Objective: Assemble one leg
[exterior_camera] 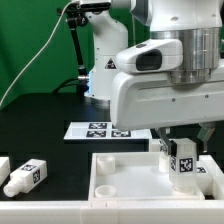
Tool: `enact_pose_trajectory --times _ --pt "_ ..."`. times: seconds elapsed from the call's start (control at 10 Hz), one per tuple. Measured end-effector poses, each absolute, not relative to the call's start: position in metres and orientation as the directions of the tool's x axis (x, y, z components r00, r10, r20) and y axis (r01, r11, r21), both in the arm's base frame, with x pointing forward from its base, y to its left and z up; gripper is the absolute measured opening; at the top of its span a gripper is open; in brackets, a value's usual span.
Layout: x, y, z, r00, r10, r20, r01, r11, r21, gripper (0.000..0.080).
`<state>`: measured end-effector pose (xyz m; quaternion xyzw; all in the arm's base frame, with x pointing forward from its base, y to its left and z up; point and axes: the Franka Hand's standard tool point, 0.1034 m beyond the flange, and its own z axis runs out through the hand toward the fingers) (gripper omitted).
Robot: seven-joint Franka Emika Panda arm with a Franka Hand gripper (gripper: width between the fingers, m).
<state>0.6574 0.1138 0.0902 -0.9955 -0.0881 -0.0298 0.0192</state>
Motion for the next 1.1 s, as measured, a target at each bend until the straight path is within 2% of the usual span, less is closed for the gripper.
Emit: enact_pose_trajectory --times 0.3,0.5,0.7,0.9,1.1 --pt "0.6575 0.1129 0.0894 0.991 -0.125 0.053 -0.123 -0.991 -0.051 0.0282" --pt "0.6575 0.1101 0.0888 0.929 -0.369 0.034 -0.365 -0.927 -0.082 0.0282" --pt "0.6574 0.1081 0.0881 0.819 -0.573 0.003 -0.57 -0.815 -0.1 0.0282" --pt "0.6578 0.1044 0.087 0.641 -0.766 -0.049 -0.766 -0.633 -0.116 0.0282" --pt "0.6574 0.1053 0.0871 0.472 -0.879 -0.065 -0.88 -0.465 -0.092 0.0282"
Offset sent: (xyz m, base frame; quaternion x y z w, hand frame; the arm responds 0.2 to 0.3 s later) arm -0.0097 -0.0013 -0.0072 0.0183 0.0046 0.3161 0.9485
